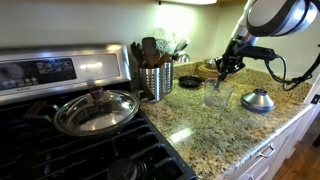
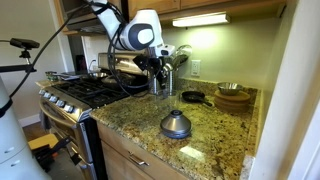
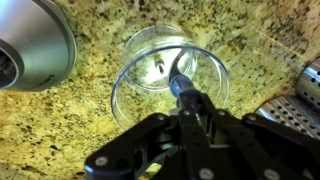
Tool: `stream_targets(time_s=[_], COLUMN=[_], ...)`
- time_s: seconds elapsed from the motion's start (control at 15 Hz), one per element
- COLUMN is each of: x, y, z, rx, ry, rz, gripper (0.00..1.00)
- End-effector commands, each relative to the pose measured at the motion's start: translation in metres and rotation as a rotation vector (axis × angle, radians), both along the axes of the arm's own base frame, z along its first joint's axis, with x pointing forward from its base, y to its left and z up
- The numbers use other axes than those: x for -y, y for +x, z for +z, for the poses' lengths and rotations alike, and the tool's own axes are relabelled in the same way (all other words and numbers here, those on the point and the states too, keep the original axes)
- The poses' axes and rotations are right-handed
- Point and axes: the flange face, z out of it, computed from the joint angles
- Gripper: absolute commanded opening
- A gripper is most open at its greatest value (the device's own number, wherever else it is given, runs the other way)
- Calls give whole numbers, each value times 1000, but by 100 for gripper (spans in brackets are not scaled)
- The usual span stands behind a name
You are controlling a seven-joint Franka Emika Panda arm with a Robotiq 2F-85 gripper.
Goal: Place the blades inside the bowl of the food processor
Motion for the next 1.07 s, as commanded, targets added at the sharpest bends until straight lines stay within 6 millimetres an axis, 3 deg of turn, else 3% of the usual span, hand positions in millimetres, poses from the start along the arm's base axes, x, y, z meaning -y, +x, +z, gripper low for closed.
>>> stream_targets(time_s=[0.0,0.73,1.0], x=[-7,-50,-55], y=[-23,-62,-68], z=[9,12,10], rx=[-5,-188,-225], ry=[-6,26,10], rz=[41,276,283], gripper=[8,8,8])
